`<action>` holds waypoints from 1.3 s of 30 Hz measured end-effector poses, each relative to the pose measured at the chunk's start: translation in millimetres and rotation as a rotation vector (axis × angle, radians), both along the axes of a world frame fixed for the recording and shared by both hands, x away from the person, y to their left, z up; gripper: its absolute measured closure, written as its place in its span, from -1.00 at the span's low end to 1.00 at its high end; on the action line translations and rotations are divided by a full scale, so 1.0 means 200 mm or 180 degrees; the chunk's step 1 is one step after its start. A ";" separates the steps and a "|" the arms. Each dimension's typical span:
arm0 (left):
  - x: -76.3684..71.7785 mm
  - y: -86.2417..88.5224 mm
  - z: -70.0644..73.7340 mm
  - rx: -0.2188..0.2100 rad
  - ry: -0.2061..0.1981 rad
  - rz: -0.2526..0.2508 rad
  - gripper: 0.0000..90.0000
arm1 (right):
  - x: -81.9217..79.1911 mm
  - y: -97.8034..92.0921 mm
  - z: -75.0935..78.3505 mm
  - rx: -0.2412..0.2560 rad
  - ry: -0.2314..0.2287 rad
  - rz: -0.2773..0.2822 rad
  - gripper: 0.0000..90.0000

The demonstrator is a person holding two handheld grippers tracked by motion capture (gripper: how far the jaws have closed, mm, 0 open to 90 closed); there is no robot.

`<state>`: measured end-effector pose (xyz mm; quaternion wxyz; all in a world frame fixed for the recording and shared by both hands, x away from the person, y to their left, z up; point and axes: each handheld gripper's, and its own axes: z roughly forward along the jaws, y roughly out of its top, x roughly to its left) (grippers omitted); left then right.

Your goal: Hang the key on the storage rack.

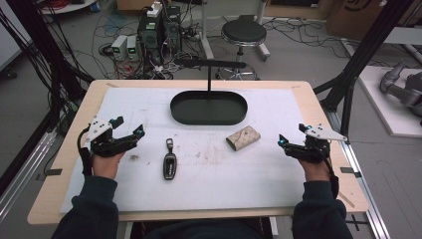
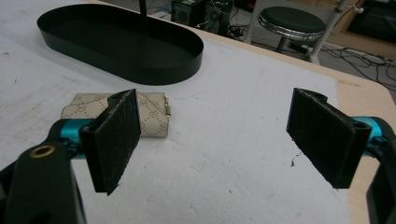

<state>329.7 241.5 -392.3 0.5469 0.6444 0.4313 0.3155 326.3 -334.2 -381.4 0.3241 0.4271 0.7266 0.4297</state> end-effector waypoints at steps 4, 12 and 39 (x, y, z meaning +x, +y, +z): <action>0.00 0.00 0.00 0.0002 0.0002 0.0006 -0.58 | 0.00 0.00 0.00 0.0002 -0.0011 -0.0018 -0.60; 0.00 -0.03 0.00 0.0027 0.0052 -0.0030 -0.53 | 0.01 0.00 -0.01 -0.0009 0.0014 0.0014 -0.60; -0.02 -0.44 -0.19 0.0434 0.1124 -0.0449 -0.50 | 0.01 0.04 -0.02 -0.0085 0.0048 0.0078 -0.60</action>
